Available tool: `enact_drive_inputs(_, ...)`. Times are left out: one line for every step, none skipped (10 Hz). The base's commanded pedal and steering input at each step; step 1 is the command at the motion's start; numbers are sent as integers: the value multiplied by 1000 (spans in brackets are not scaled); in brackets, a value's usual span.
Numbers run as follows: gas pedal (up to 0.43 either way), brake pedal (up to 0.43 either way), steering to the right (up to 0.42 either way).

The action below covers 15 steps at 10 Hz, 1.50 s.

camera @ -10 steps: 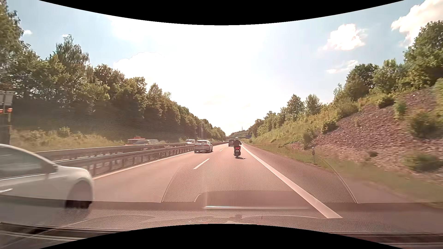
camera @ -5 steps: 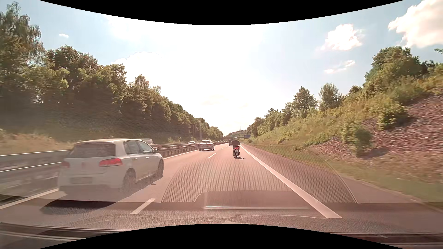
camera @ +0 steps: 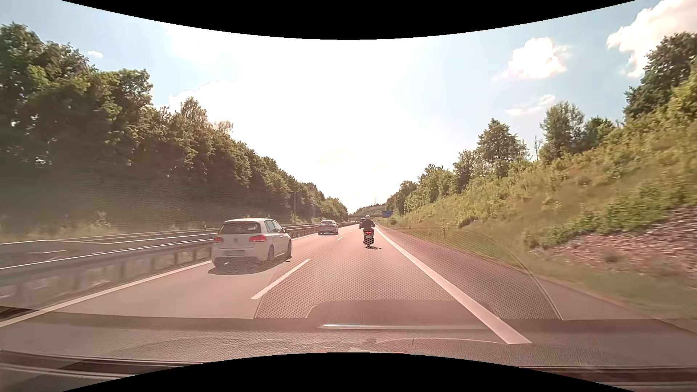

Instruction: Follow the waypoints while adhering to traffic rules and regulations

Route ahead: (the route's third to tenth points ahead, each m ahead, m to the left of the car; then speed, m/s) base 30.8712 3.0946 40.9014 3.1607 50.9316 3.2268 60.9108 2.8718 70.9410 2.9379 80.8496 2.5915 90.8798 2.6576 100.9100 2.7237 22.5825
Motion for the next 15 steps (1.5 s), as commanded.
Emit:
enact_drive_inputs(311,12,2)
enact_drive_inputs(311,12,2)
enact_drive_inputs(311,12,1)
enact_drive_inputs(311,12,1)
enact_drive_inputs(311,12,1)
enact_drive_inputs(311,12,1)
enact_drive_inputs(311,12,1)
enact_drive_inputs(311,12,1)
enact_drive_inputs(311,12,0)
enact_drive_inputs(311,12,0)
enact_drive_inputs(311,12,0)
enact_drive_inputs(311,12,0)
enact_drive_inputs(311,12,0)
enact_drive_inputs(311,12,0)
enact_drive_inputs(311,12,0)
